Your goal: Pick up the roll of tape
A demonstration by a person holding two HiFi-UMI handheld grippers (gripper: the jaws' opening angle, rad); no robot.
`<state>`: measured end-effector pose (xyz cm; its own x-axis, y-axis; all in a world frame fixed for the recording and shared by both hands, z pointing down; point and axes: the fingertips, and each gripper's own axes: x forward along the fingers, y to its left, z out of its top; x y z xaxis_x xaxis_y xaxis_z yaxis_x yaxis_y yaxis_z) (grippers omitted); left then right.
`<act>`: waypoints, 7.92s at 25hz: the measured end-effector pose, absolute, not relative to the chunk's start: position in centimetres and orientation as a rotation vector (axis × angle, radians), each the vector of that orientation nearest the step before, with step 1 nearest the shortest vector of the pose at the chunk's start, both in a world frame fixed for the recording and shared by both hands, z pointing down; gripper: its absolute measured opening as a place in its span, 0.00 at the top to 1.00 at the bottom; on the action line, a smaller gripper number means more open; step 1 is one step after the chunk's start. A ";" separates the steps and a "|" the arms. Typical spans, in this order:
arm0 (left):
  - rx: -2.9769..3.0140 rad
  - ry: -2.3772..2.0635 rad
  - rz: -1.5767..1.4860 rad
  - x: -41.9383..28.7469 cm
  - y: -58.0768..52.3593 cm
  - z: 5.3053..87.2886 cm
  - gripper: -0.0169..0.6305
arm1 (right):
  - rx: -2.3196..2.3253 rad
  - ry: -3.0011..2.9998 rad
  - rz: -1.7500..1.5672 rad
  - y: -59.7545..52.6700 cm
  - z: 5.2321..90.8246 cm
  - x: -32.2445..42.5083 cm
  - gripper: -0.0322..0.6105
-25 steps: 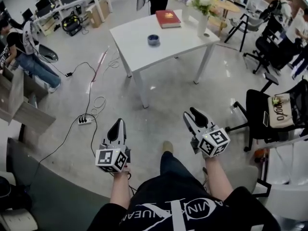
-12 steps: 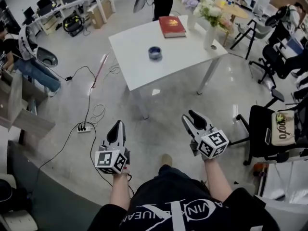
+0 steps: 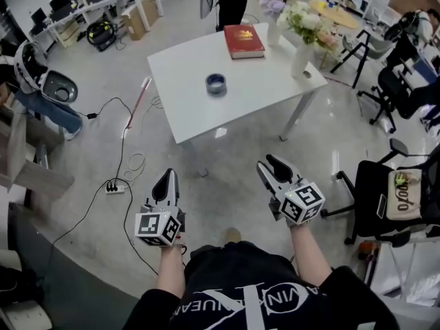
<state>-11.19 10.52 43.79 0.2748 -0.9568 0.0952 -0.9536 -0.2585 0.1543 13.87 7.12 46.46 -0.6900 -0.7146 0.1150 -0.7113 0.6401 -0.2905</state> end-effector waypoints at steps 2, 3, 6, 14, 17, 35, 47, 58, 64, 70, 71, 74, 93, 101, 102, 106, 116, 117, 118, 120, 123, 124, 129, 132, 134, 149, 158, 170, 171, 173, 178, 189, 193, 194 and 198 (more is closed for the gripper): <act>2.352 -1.790 -0.022 -11.1 10.0 44.0 0.97 | -1.229 2.836 -0.500 6.7 46.7 13.9 0.71; 2.350 -1.792 -0.020 -11.1 9.8 44.0 0.97 | -1.228 2.836 -0.503 6.6 46.8 14.0 0.71; 2.357 -1.794 -0.016 -11.0 9.1 43.8 0.97 | -1.231 2.830 -0.511 6.1 47.0 14.1 0.71; 2.350 -1.779 0.013 -10.6 7.0 44.7 0.97 | -1.230 2.822 -0.542 4.1 47.8 14.2 0.71; 2.355 -1.782 0.011 -11.5 5.0 44.7 0.97 | -1.233 2.818 -0.546 2.2 47.9 13.5 0.71; 2.403 -1.739 0.021 -15.9 -10.0 43.4 0.97 | -1.247 2.786 -0.590 -11.9 47.5 8.2 0.71; 2.431 -1.661 0.052 -17.8 -18.7 44.9 0.97 | -1.324 2.786 -0.664 -18.8 49.1 5.4 0.71; 2.438 -1.543 0.083 -16.7 -22.5 47.8 0.97 | -1.394 2.774 -0.762 -22.4 50.6 4.8 0.72; 2.412 -1.563 0.090 -16.5 -24.9 48.5 0.97 | -1.349 2.813 -0.800 -25.9 51.5 3.9 0.72; 2.385 -1.614 0.100 -16.7 -27.5 48.0 0.97 | -1.333 2.887 -0.878 -29.9 53.0 2.7 0.72; 2.378 -1.624 0.097 -16.8 -28.0 47.9 0.97 | -1.337 2.900 -0.896 -30.6 53.3 2.5 0.72; 2.360 -1.640 0.082 -16.9 -29.2 48.0 0.97 | -1.361 2.945 -0.956 -32.2 54.6 2.1 0.72; 2.267 -1.689 0.063 -18.1 -31.6 49.4 0.97 | -1.528 3.203 -1.185 -35.7 60.0 0.3 0.76; 2.233 -1.712 0.058 -19.3 -30.8 49.6 0.97 | -1.515 3.272 -1.141 -35.6 60.6 0.0 0.83; 2.232 -1.714 0.055 -19.4 -30.7 49.5 0.97 | -1.519 3.285 -1.110 -35.7 60.6 0.0 0.83; 2.233 -1.717 0.054 -19.6 -30.4 49.3 0.97 | -1.527 3.268 -1.070 -35.8 60.2 0.3 0.84; 2.252 -1.698 0.050 -19.5 -29.7 48.8 0.97 | -1.490 3.104 -1.067 -36.4 57.1 0.9 0.84; 2.255 -1.697 0.049 -19.6 -29.7 48.7 0.97 | -1.485 3.083 -1.071 -36.5 56.8 0.9 0.84; 2.258 -1.697 0.048 -19.6 -29.7 48.6 0.97 | -1.482 3.064 -1.072 -36.6 56.4 1.0 0.84; 2.261 -1.699 0.043 -19.7 -29.7 48.4 0.97 | -1.477 3.037 -1.068 -36.6 55.8 1.0 0.84; 2.263 -1.699 0.031 -19.8 -29.6 48.1 0.97 | -1.470 3.011 -1.054 -36.4 54.9 1.2 0.84; 2.264 -1.698 0.025 -19.8 -29.6 48.0 0.97 | -1.468 3.001 -1.049 -36.4 54.7 1.2 0.84; 2.276 -1.692 0.014 -19.7 -29.6 47.5 0.97 | -1.469 2.969 -1.009 -36.5 53.3 1.6 0.84; 2.284 -1.693 0.009 -19.7 -29.6 47.1 0.97 | -1.463 2.945 -0.992 -36.5 52.5 1.7 0.84; 2.290 -1.694 0.006 -19.8 -29.6 46.8 0.97 | -1.459 2.933 -0.981 -36.5 51.9 1.8 0.84; 2.321 -1.716 -0.022 -19.9 -30.2 44.7 0.97 | -1.432 2.869 -0.895 -37.6 48.5 2.1 0.84; 2.338 -1.752 -0.057 -20.2 -30.9 43.1 0.97 | -1.400 2.832 -0.830 -38.5 46.1 2.3 0.84; 2.352 -1.814 -0.101 -21.5 -31.7 40.8 0.97 | -1.346 2.801 -0.751 -39.7 43.1 2.2 0.84; 2.355 -1.819 -0.104 -21.6 -31.8 40.6 0.97 | -1.339 2.800 -0.742 -39.8 42.8 2.1 0.84; 2.358 -1.827 -0.111 -21.7 -31.9 40.2 0.97 | -1.323 2.797 -0.722 -40.0 42.2 1.9 0.84; 2.371 -1.850 -0.128 -22.1 -32.2 39.1 0.97 | -1.278 2.789 -0.672 -40.3 40.7 1.4 0.84; 2.395 -1.867 -0.157 -22.5 -32.4 37.6 0.97 | -1.216 2.752 -0.588 -40.2 38.3 1.2 0.84; 2.395 -1.857 -0.155 -22.4 -32.3 37.6 0.97 | -1.213 2.750 -0.603 -40.1 38.4 1.2 0.84; 2.398 -1.852 -0.152 -22.3 -32.3 37.7 0.97 | -1.211 2.750 -0.609 -40.1 38.5 1.2 0.84; 2.395 -1.848 -0.139 -22.3 -32.0 38.2 0.97 | -1.199 2.748 -0.617 -39.9 38.7 1.2 0.84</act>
